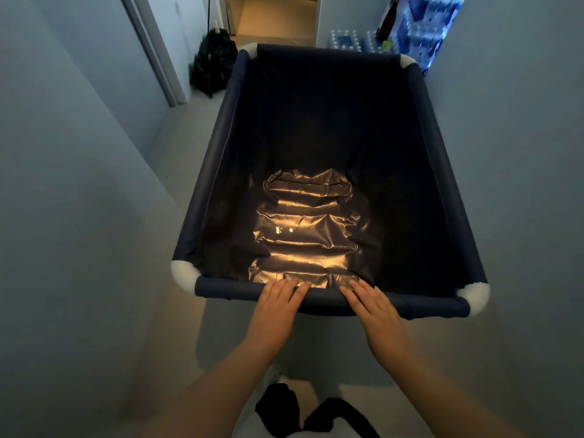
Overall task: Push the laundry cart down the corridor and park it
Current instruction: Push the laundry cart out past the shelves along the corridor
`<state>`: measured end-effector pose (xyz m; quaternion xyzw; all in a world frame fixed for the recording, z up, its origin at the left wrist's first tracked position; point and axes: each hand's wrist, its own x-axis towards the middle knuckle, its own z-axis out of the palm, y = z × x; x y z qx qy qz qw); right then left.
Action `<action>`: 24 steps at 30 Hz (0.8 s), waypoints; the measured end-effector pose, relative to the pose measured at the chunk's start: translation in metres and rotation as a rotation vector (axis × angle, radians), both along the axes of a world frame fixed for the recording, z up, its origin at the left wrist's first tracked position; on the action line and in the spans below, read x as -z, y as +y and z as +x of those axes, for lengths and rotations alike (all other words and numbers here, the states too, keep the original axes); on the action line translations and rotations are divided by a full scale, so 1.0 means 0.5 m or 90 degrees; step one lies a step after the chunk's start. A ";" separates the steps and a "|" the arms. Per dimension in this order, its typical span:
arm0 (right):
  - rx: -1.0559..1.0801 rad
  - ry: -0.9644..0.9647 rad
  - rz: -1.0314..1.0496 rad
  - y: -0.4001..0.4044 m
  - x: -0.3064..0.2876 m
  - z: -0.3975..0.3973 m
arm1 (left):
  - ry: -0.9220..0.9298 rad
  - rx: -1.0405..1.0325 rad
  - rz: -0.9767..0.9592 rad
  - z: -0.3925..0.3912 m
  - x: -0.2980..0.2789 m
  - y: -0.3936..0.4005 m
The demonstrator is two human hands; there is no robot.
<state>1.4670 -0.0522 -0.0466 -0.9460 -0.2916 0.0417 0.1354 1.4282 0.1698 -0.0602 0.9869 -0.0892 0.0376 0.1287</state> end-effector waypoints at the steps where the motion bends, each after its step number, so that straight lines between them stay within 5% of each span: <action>1: -0.002 -0.004 -0.004 0.004 -0.002 0.021 | 0.002 -0.002 0.000 0.019 -0.002 0.003; 24: -0.209 0.015 -0.044 -0.005 -0.013 0.473 | 0.019 -0.161 0.014 0.362 -0.010 -0.034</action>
